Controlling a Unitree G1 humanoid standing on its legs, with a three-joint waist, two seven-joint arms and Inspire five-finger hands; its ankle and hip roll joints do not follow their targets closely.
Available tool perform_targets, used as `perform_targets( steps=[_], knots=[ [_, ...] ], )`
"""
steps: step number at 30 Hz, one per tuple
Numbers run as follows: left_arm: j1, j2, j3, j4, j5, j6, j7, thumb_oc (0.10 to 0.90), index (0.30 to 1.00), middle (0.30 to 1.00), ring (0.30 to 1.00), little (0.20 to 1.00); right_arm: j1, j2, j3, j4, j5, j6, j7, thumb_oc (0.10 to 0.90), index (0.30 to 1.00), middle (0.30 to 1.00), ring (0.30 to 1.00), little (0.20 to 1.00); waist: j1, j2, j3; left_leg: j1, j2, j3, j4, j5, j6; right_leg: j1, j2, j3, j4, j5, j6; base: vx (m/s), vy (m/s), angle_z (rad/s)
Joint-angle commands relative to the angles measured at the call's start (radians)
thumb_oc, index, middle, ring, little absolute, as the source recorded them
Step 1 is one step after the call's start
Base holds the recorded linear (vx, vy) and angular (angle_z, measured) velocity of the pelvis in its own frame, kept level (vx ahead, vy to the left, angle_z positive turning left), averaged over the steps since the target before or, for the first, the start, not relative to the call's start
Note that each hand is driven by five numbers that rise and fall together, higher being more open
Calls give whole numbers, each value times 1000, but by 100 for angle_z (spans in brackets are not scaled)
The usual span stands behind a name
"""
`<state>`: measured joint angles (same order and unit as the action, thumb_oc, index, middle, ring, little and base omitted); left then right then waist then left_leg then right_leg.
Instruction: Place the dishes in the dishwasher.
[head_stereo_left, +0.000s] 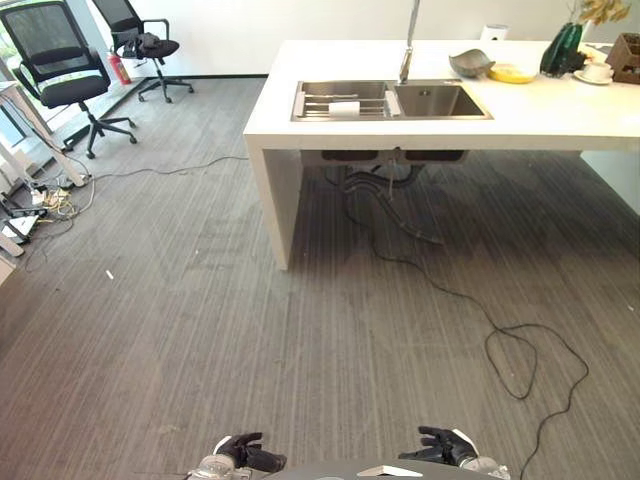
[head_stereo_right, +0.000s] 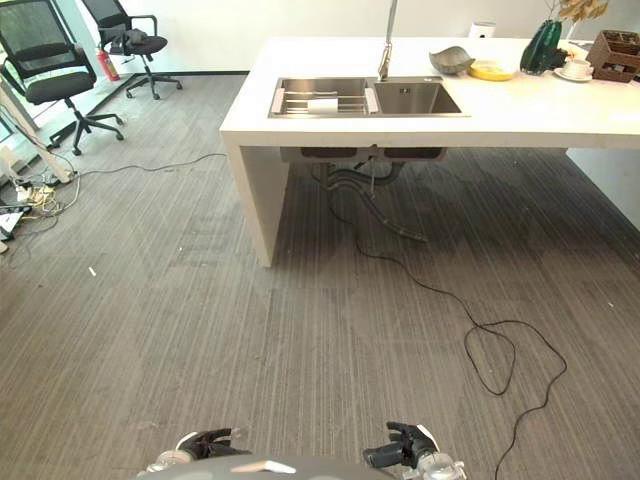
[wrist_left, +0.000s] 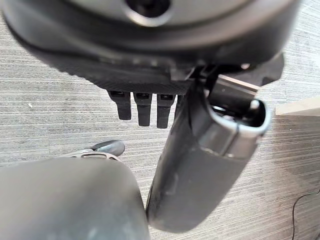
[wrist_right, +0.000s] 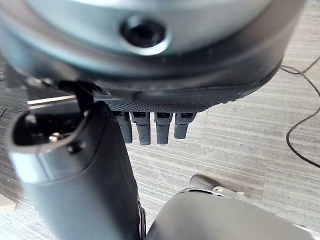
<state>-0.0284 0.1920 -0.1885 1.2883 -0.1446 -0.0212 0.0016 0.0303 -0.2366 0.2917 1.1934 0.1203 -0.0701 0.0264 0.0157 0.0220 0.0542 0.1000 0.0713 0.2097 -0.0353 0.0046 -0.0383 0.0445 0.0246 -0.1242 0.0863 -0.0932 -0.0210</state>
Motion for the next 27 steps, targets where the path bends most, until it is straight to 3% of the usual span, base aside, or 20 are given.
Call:
perform_targets(
  steps=[1, 2, 3, 6, 7, 10, 11, 12, 13, 16, 17, 18, 21, 22, 23, 24, 25, 27],
  knots=[
    [-65, -4, 29, 9, 6, -40, 45, 800, 900, 900, 900, 900, -37, -2, 23, 47, 16, -6, -2, 800, 900, 900, 900, 900, -18, -64, 29, 19, -61, -6, 33, -42, -14, 90, -11, 1, -117, 15, 84, 10, -48, 2],
    [-65, -4, 29, 9, 6, -40, 45, 800, 900, 900, 900, 900, -37, -2, 23, 47, 16, -6, -2, 800, 900, 900, 900, 900, -18, -64, 29, 19, -61, -6, 33, -42, -14, 90, -11, 1, -117, 15, 84, -39, -131, -3],
    [-82, 11, 39, -27, -16, -61, 91, 800, 900, 900, 900, 900, -50, -10, 20, 36, 35, -17, -14, 800, 900, 900, 900, 900, -7, -85, 67, -82, -45, -7, 241, -45, -43, 79, -22, 5, -97, 10, 69, -10, -171, -1],
    [-90, 14, 58, -36, -66, -76, 127, 800, 900, 900, 900, 900, -45, -22, 30, 23, 42, -23, -18, 800, 900, 900, 900, 900, 25, -123, 115, -201, -1, 20, 555, 42, -105, 141, -39, 0, -128, 2, 51, 98, -212, 21],
    [-95, 13, 56, -37, -73, -79, 138, 800, 900, 900, 900, 900, -46, -26, 31, 24, 46, -21, -22, 800, 900, 900, 900, 900, 36, -129, 130, -230, 5, 19, 586, 60, -110, 160, -41, -3, -139, -2, 52, 195, -122, 21],
    [-91, 16, 97, -28, -119, -95, 181, 800, 900, 900, 900, 900, -46, -34, 13, 51, 61, -19, -32, 800, 900, 900, 900, 900, 51, -116, 119, -307, 48, 124, 384, 66, -87, 222, -38, -13, -174, -37, 71, 362, 35, 10],
    [-84, 14, 116, -29, -137, -105, 208, 800, 900, 900, 900, 900, -39, -29, 9, 58, 55, -17, -37, 800, 900, 900, 900, 900, 58, -99, 108, -312, 52, 151, 247, 102, -82, 240, -24, -4, -174, -50, 80, 616, 210, 25],
    [-79, 9, 145, -39, -170, -127, 250, 800, 900, 900, 900, 900, -30, -22, 13, 62, 41, -25, -49, 800, 900, 900, 900, 900, 75, -73, 92, -345, 71, 159, 35, 150, -81, 271, -5, 19, -174, -74, 95, 595, 188, -4],
    [-81, 8, 159, -52, -198, -141, 278, 800, 900, 900, 900, 900, -27, -19, 18, 64, 35, -29, -57, 800, 900, 900, 900, 900, 82, -78, 85, -341, 72, 146, -36, 165, -76, 294, -21, 25, -174, -85, 104, 416, 132, -25],
    [-82, 15, 175, -93, -210, -178, 326, 800, 900, 900, 900, 900, -26, -7, 26, 70, 22, -33, -67, 800, 900, 900, 900, 900, 85, -80, 62, -331, 78, 124, -43, 168, -67, 337, -23, 55, -174, -103, 109, 319, 47, -37],
    [-84, 21, 165, -123, -188, -186, 351, 800, 900, 900, 900, 900, -19, 1, 25, 69, 20, -35, -77, 800, 900, 900, 900, 900, 84, -81, 56, -315, 70, 134, -50, 201, -65, 347, -28, 56, -165, -93, 107, 493, 74, -96],
    [-97, 45, 124, -278, -104, -205, 415, 800, 900, 900, 900, 900, -8, 14, 13, 57, 39, -45, -89, 800, 900, 900, 900, 900, 75, -94, 39, -278, 35, 132, -52, 216, -55, 323, -41, 54, -85, -88, 119, 350, 51, -67],
    [-102, 67, 114, -359, -52, -214, 457, 800, 900, 900, 900, 900, -3, 18, 8, 50, 45, -47, -93, 800, 900, 900, 900, 900, 73, -100, 27, -265, 21, 136, -52, 202, -47, 294, -45, 60, -32, -67, 132, 243, 77, -26],
    [-133, 108, 117, -524, 6, -235, 523, 800, 900, 900, 900, 900, 5, 27, 10, 30, 45, -56, -87, 800, 900, 900, 900, 900, 61, -116, 14, -229, -13, 143, -52, 171, -24, 241, -57, 73, 93, 36, 179, 321, 111, -8],
    [-160, 132, 118, -602, 46, -237, 546, 800, 900, 900, 900, 900, 9, 25, 15, 14, 36, -63, -82, 800, 900, 900, 900, 900, 54, -116, 9, -210, -18, 147, -52, 154, -14, 206, -60, 84, 171, 101, 200, 321, 111, -8],
    [-160, 132, 118, -602, 46, -237, 546, 800, 900, 900, 900, 900, 9, 25, 15, 14, 36, -63, -82, 800, 900, 900, 900, 900, 54, -116, 9, -210, -18, 147, -52, 154, -14, 206, -60, 84, 171, 101, 200, 282, 110, -11],
    [-219, 186, 121, -743, 113, -235, 574, 800, 900, 900, 900, 900, 4, 16, 11, -12, 31, -66, -80, 800, 900, 900, 900, 900, 32, -115, 19, -163, -33, 140, -52, 116, 7, 130, -73, 75, 357, 211, 251, 296, 136, -6],
    [-282, 268, 122, -911, 215, -214, 583, 800, 900, 900, 900, 900, -4, 1, -11, -45, 43, -68, -81, 800, 900, 900, 900, 900, 2, -85, 42, -112, -21, 127, -52, 84, 22, 38, -69, 66, 556, 282, 275, 346, 165, 15]
  ],
)
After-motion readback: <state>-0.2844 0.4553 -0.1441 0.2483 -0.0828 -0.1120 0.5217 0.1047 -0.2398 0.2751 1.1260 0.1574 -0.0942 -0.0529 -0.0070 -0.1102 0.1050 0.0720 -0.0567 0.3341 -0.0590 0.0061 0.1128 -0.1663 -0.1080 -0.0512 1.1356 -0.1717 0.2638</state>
